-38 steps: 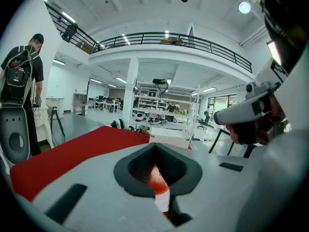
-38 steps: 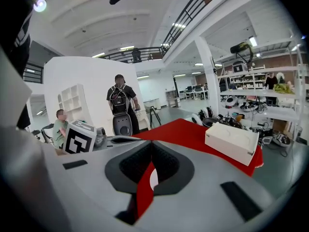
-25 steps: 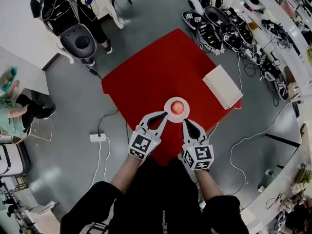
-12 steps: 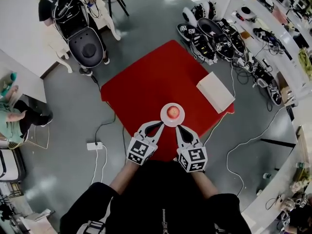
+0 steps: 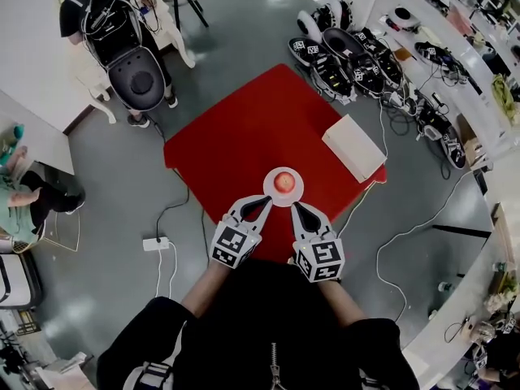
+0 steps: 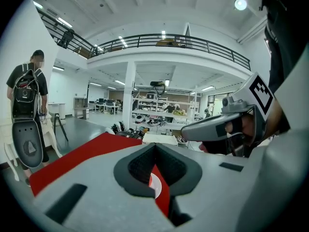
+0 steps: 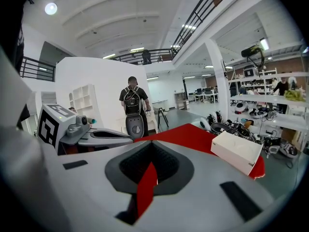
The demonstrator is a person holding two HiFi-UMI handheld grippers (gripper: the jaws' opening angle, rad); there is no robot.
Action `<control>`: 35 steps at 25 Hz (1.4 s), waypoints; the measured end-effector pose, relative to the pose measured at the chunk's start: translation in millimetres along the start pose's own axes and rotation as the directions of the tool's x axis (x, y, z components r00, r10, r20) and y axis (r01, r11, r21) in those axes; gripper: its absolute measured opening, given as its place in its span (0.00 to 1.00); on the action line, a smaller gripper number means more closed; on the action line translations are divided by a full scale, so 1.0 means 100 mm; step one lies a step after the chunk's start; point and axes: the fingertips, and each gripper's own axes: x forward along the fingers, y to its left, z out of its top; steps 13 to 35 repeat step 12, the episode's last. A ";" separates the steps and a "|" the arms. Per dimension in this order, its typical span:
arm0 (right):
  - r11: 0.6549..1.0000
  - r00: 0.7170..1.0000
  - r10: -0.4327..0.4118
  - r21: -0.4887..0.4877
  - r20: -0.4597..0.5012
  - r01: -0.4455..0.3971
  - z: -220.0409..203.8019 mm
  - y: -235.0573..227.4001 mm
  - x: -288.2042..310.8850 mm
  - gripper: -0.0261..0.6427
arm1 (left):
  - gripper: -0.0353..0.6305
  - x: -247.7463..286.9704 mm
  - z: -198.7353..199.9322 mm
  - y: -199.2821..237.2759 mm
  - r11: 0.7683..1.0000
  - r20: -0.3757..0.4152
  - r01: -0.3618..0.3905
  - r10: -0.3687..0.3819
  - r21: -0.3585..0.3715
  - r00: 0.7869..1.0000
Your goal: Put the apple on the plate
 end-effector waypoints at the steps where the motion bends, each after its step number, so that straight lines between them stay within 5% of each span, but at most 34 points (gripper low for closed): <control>1: 1.000 1.000 -0.001 0.000 0.000 0.001 0.00 0.00 -0.01 0.06 | 0.06 0.01 -0.01 -0.01 1.000 -0.003 0.003 -0.003 0.001 1.000; 35: 1.000 1.000 -0.009 0.001 -0.008 0.009 0.01 0.00 0.01 0.06 | 0.06 0.07 -0.08 0.00 1.000 -0.011 0.029 -0.029 0.004 1.000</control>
